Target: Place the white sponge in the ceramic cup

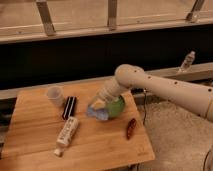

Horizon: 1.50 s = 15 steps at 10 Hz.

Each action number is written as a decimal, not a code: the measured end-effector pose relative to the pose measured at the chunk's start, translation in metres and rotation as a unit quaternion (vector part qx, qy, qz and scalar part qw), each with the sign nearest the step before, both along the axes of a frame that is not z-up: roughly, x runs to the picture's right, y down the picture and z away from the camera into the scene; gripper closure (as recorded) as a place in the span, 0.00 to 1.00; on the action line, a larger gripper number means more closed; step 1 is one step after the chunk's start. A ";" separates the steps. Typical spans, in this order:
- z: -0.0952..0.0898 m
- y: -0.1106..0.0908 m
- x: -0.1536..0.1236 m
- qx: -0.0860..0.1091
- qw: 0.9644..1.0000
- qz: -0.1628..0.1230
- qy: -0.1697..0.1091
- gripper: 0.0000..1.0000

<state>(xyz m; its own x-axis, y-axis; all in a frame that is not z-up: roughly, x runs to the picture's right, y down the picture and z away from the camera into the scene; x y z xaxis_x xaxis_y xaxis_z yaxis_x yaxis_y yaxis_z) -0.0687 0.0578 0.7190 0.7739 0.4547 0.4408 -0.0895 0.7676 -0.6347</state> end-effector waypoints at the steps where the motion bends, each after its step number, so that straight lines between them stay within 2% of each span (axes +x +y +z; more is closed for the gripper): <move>1: 0.001 -0.017 -0.016 0.009 1.000 0.003 -0.011 0.87; 4: -0.001 -0.061 -0.069 0.026 0.996 0.014 -0.081 0.87; 5: -0.001 -0.067 -0.074 0.028 0.995 0.015 -0.090 0.87; 11: 0.000 -0.068 -0.073 0.028 0.995 0.018 -0.092 0.87; 13: 0.001 -0.074 -0.082 0.029 0.993 0.021 -0.116 0.87; 15: 0.005 -0.086 -0.117 0.025 0.987 0.019 -0.160 0.87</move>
<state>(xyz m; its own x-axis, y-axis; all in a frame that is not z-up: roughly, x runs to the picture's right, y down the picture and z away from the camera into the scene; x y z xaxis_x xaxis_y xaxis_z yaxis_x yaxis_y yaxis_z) -0.1853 -0.0281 0.7242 0.5746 0.4519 0.6824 0.0794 0.7990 -0.5961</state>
